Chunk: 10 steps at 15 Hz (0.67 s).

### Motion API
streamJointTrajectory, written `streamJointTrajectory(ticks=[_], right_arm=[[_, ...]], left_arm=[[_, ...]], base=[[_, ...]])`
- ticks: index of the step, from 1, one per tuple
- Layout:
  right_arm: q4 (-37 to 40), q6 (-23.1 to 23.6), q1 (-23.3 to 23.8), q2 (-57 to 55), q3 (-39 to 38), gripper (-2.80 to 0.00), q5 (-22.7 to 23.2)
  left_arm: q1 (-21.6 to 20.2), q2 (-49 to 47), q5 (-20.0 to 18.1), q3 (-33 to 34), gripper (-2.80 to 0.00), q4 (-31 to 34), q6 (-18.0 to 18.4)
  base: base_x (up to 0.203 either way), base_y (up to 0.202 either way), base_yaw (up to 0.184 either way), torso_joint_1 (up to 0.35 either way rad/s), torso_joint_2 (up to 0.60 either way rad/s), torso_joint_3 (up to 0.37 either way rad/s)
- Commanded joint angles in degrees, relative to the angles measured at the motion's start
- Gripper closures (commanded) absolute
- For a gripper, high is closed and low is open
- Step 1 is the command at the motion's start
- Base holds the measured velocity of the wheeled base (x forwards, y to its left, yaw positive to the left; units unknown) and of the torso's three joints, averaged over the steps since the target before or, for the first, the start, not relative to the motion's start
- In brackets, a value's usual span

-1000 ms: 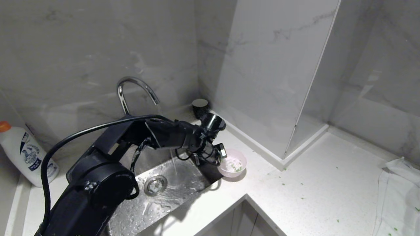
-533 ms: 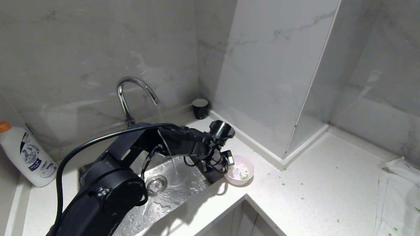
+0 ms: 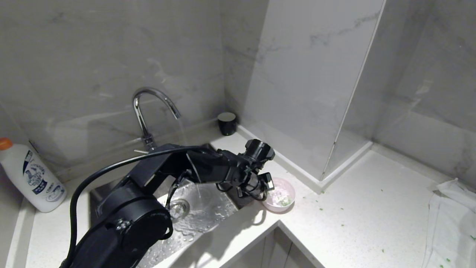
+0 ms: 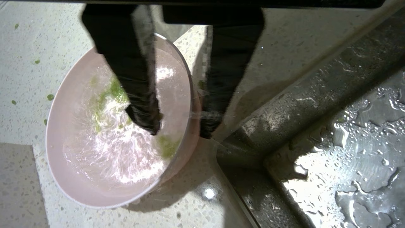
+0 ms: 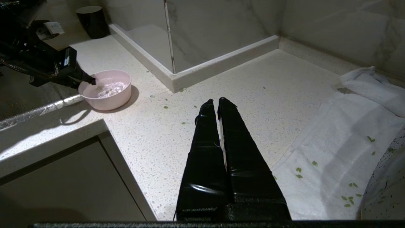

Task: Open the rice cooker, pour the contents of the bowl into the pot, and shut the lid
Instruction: Place the bowl on the table

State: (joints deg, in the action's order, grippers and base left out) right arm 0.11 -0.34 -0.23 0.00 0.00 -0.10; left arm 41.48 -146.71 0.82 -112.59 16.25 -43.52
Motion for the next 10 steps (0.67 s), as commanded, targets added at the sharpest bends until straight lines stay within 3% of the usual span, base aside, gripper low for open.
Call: streamJointTrajectory(ticks=[1, 6, 10], right_arm=[[0.1, 0.0, 0.0, 0.0, -0.1, 0.00, 0.0], [0.0, 0.0, 0.0, 0.0, -0.1, 0.00, 0.0], [0.0, 0.0, 0.0, 0.0, -0.1, 0.00, 0.0]], left_arm=[[-0.2, -0.2, 0.1, 0.1, -2.80, 0.3, -0.3], [-1.4, 2.2, 0.1, 0.2, -2.80, 2.5, -0.8], [-5.6, 9.3, 0.1, 1.6, -2.80, 6.5, -1.6]], base=[[0.000, 0.000, 0.000, 0.000, 0.00, 0.000], [0.000, 0.000, 0.000, 0.000, 0.00, 0.000], [0.000, 0.000, 0.000, 0.000, 0.00, 0.000]])
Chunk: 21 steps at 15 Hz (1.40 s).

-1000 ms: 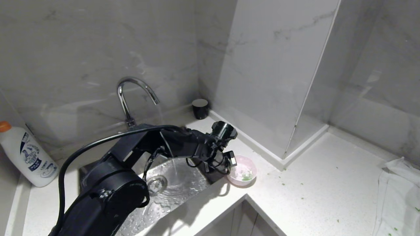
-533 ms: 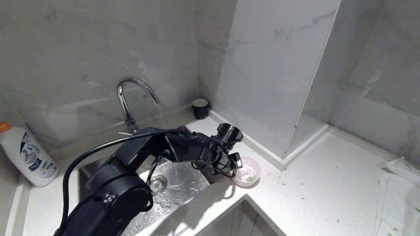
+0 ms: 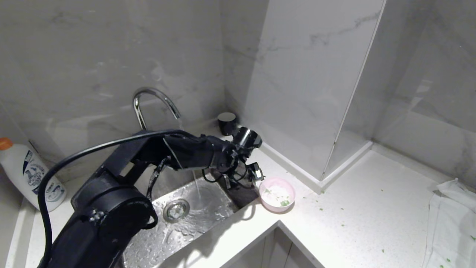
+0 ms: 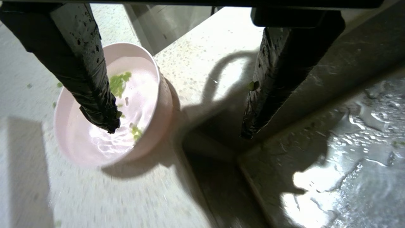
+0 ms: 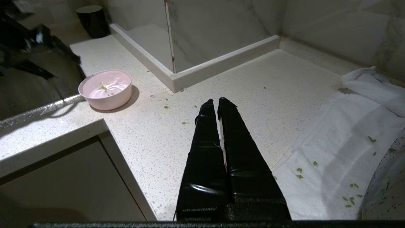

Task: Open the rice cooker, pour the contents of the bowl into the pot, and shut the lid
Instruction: Place the bowl on the table, then turn off the tap

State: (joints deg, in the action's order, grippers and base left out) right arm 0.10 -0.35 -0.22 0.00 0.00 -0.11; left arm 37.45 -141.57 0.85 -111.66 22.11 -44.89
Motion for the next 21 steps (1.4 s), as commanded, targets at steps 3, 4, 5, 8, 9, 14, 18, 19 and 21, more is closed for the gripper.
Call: streamJointTrajectory(ticks=[3, 4, 5, 8, 9, 14, 18, 19, 21], right_arm=[[0.0, 0.0, 0.0, 0.0, -0.1, 0.00, 0.0], [0.0, 0.0, 0.0, 0.0, -0.1, 0.00, 0.0], [0.0, 0.0, 0.0, 0.0, -0.1, 0.00, 0.0], [0.0, 0.0, 0.0, 0.0, -0.1, 0.00, 0.0], [0.0, 0.0, 0.0, 0.0, -0.1, 0.00, 0.0], [0.1, 0.0, 0.0, 0.0, -0.1, 0.00, 0.0], [0.0, 0.0, 0.0, 0.0, -0.1, 0.00, 0.0], [0.0, 0.0, 0.0, 0.0, -0.1, 0.00, 0.0], [0.1, 0.0, 0.0, 0.0, -0.1, 0.00, 0.0]], left_arm=[[-5.1, 11.0, -0.3, 7.7, -2.80, 2.0, 0.0], [-6.8, 12.7, -0.3, 10.6, -2.80, 2.0, 0.1], [-9.0, 14.2, -0.4, 13.8, -2.80, 1.8, 0.1], [-14.9, 18.2, -0.7, 23.8, -2.80, -2.7, 0.8], [-16.6, 19.9, -0.7, 27.1, -2.80, -4.2, 1.6], [-30.7, 20.8, -0.4, 31.9, -2.80, -10.0, 3.7], [-40.5, 15.8, 0.4, 26.2, -2.80, -10.4, 5.8], [-41.8, 14.8, 0.7, 24.2, -2.80, -10.4, 6.0], [-43.8, 12.4, 0.9, 20.0, -2.80, -10.4, 6.6]], base=[[0.000, 0.000, 0.000, 0.000, 0.00, 0.000], [0.000, 0.000, 0.000, 0.000, 0.00, 0.000], [0.000, 0.000, 0.000, 0.000, 0.00, 0.000], [0.000, 0.000, 0.000, 0.000, 0.00, 0.000], [0.000, 0.000, 0.000, 0.000, 0.00, 0.000], [0.000, 0.000, 0.000, 0.000, 0.00, 0.000], [0.000, 0.000, 0.000, 0.000, 0.00, 0.000], [0.000, 0.000, 0.000, 0.000, 0.00, 0.000], [0.000, 0.000, 0.000, 0.000, 0.00, 0.000]])
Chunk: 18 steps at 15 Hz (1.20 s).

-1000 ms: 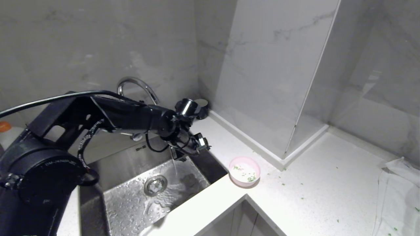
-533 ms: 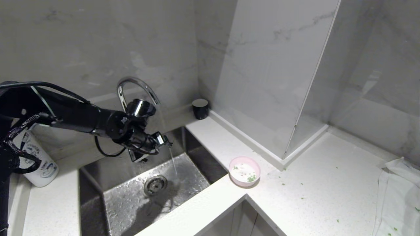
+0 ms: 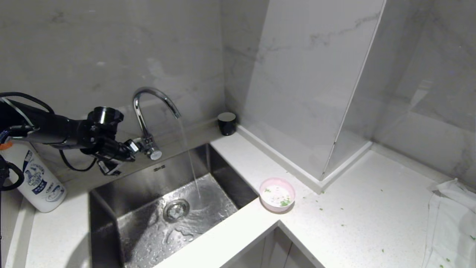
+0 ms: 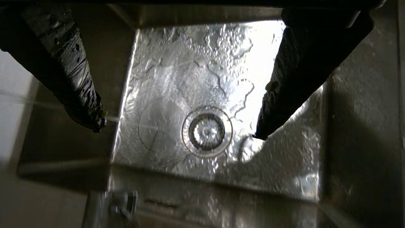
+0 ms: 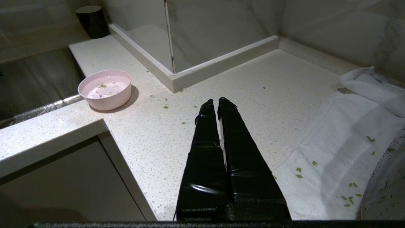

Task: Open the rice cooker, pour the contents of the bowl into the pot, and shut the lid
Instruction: Turn off the tap

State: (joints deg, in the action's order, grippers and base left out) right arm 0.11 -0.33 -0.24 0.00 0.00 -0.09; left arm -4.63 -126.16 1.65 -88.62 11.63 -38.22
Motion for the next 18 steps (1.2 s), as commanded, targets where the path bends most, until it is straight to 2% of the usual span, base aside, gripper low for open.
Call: streamJointTrajectory(ticks=[1, 2, 3, 10, 18], right_arm=[[0.0, 0.0, 0.0, 0.0, -0.1, 0.00, 0.0], [0.0, 0.0, 0.0, 0.0, -0.1, 0.00, 0.0], [0.0, 0.0, 0.0, 0.0, -0.1, 0.00, 0.0], [0.1, 0.0, 0.0, 0.0, -0.1, 0.00, 0.0], [0.0, 0.0, 0.0, 0.0, -0.1, 0.00, 0.0]], left_arm=[[-2.3, -4.2, 0.2, -5.0, -2.80, 0.1, 0.1], [-2.4, -4.9, 0.1, -6.5, -2.80, 0.1, 0.1], [-1.8, -5.2, 0.1, -7.6, 0.00, 0.1, 0.1], [1.9, -8.4, -0.3, -12.4, 0.00, 0.2, 0.0], [1.5, -14.3, -0.3, -19.0, 0.00, 0.2, -0.5]], base=[[0.000, 0.000, 0.000, 0.000, 0.00, 0.000], [0.000, 0.000, 0.000, 0.000, 0.00, 0.000], [0.000, 0.000, 0.000, 0.000, 0.00, 0.000], [0.000, 0.000, 0.000, 0.000, 0.00, 0.000], [0.000, 0.000, 0.000, 0.000, 0.00, 0.000]])
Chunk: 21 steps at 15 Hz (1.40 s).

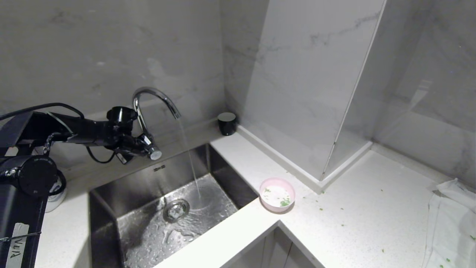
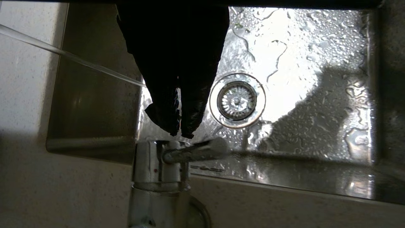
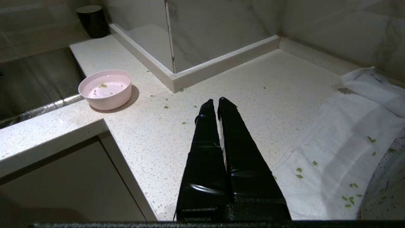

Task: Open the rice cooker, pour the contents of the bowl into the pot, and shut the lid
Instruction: Turn off the tap

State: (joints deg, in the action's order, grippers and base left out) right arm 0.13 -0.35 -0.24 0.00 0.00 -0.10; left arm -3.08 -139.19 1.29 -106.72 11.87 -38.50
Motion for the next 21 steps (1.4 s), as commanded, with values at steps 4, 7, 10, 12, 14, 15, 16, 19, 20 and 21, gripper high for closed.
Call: streamJointTrajectory(ticks=[4, 7, 10, 12, 14, 15, 16, 19, 20, 21], right_arm=[[0.0, 0.0, 0.0, 0.0, -0.1, 0.00, 0.0], [0.0, 0.0, 0.0, 0.0, -0.1, 0.00, 0.0], [0.0, 0.0, 0.0, 0.0, -0.1, 0.00, 0.0], [0.0, 0.0, 0.0, 0.0, -0.1, 0.00, 0.0], [0.0, 0.0, 0.0, 0.0, -0.1, 0.00, 0.0], [0.0, 0.0, 0.0, 0.0, -0.1, 0.00, 0.0], [0.0, 0.0, 0.0, 0.0, -0.1, 0.00, 0.0], [0.0, 0.0, 0.0, 0.0, -0.1, 0.00, 0.0], [0.0, 0.0, 0.0, 0.0, -0.1, 0.00, 0.0], [0.0, 0.0, 0.0, 0.0, -0.1, 0.00, 0.0]], left_arm=[[-0.5, -2.5, 0.4, -4.7, 0.00, 0.0, -2.6], [-0.9, -2.8, 0.9, -4.8, 0.00, -0.1, -2.7], [-1.7, -2.3, 1.3, -4.8, 0.00, 0.1, -2.5], [-2.1, -1.2, 1.0, -4.4, 0.00, 0.7, -2.3], [-2.2, 0.3, 0.2, -3.4, 0.00, 3.7, -2.4], [-1.9, 0.7, -0.5, -2.9, 0.00, 4.1, -2.5], [-1.7, 1.1, -2.0, -2.1, 0.00, 4.2, -2.5], [-1.1, 1.8, -4.3, -0.1, 0.00, 4.3, -1.8], [-1.2, 1.2, -4.2, -0.4, 0.00, 4.2, -1.0], [-1.5, 0.3, -3.9, -1.1, 0.00, 4.0, -0.9]], base=[[0.000, 0.000, 0.000, 0.000, 0.00, 0.000], [0.000, 0.000, 0.000, 0.000, 0.00, 0.000], [0.000, 0.000, 0.000, 0.000, 0.00, 0.000], [0.000, 0.000, 0.000, 0.000, 0.00, 0.000], [0.000, 0.000, 0.000, 0.000, 0.00, 0.000], [0.000, 0.000, 0.000, 0.000, 0.00, 0.000], [0.000, 0.000, 0.000, 0.000, 0.00, 0.000], [0.000, 0.000, 0.000, 0.000, 0.00, 0.000], [0.000, 0.000, 0.000, 0.000, 0.00, 0.000], [0.000, 0.000, 0.000, 0.000, 0.00, 0.000]])
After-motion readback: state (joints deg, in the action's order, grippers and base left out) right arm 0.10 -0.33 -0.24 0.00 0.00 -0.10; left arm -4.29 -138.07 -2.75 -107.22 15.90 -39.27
